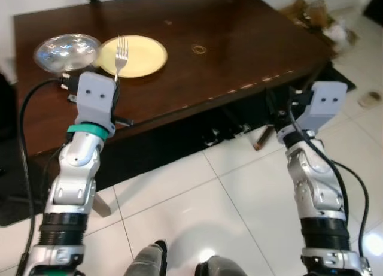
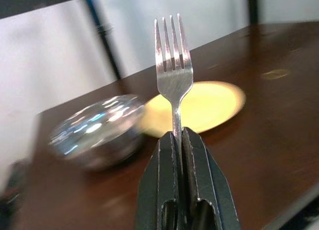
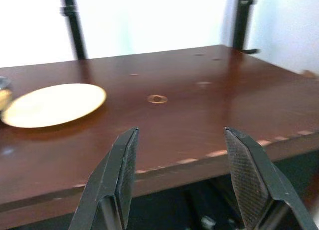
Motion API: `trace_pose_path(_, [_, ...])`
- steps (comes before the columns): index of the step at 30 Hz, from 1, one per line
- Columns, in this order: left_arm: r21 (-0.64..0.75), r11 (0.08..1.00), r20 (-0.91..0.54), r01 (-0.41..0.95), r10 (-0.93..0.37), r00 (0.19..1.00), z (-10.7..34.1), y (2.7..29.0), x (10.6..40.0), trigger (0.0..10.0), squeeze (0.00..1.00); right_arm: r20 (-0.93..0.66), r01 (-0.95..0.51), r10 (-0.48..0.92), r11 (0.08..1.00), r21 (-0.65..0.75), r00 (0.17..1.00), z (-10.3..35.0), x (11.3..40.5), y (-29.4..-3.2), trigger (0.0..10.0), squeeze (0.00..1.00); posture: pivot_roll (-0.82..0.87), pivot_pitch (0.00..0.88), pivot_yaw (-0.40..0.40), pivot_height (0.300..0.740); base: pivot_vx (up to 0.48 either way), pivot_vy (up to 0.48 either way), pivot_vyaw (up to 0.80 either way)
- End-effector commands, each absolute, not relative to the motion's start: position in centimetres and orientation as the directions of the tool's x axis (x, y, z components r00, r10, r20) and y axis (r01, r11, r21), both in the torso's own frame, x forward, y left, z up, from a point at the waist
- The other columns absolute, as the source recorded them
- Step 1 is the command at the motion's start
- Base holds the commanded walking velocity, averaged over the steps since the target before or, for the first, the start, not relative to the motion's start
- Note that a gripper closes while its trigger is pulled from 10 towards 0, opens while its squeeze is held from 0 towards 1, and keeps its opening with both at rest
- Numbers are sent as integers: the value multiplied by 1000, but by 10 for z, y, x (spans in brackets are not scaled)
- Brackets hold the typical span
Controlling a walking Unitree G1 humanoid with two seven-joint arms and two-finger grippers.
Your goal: Setting the table
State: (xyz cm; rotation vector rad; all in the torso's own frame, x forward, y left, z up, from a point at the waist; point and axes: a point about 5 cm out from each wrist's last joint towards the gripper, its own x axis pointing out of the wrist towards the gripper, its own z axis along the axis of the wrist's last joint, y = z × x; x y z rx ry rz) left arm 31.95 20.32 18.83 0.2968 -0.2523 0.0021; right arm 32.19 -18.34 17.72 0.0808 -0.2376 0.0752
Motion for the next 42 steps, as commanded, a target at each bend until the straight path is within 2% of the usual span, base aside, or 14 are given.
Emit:
trace_pose_path(1, [293,955,240,-38,-35,970,185,204,320,10000,0,216,-58,43,996,63,975,171,322,-190,10000,0,58,0,-31,740,0,0,794])
trace_pose_path(14, [298,954,248,-29,-48,968,186,200,321,10000,0,224,-39,25,997,61,974,174,324,-195,10000,0,54,0,-27,740,0,0,794])
trace_pose_path(16, [306,952,246,-7,-72,967,190,193,326,10000,0,212,69,-100,987,148,972,172,324,-211,10000,0,48,0,-3,740,0,0,794])
trace_pose_path(19, [302,953,241,7,-84,967,192,191,328,10000,0,201,122,-157,977,174,967,171,323,-218,10000,0,46,0,0,740,0,0,781])
trace_pose_path(20, [303,953,239,21,-97,966,193,188,330,10000,0,187,186,-222,963,196,957,169,323,-226,10000,0,47,0,2,740,0,0,0])
trace_pose_path(23, [334,942,247,31,-119,962,195,184,335,10000,0,190,242,-284,946,218,940,169,321,-233,10000,0,44,0,7,740,0,0,0])
trace_pose_path(30, [355,932,247,73,-169,954,197,176,342,10000,0,190,316,-360,922,225,913,169,317,-243,10000,0,32,0,27,740,254,0,0])
trace_pose_path(42, [358,927,254,113,-213,944,200,166,346,10000,0,210,322,-362,925,200,908,171,316,-240,10000,0,25,0,37,740,480,0,0])
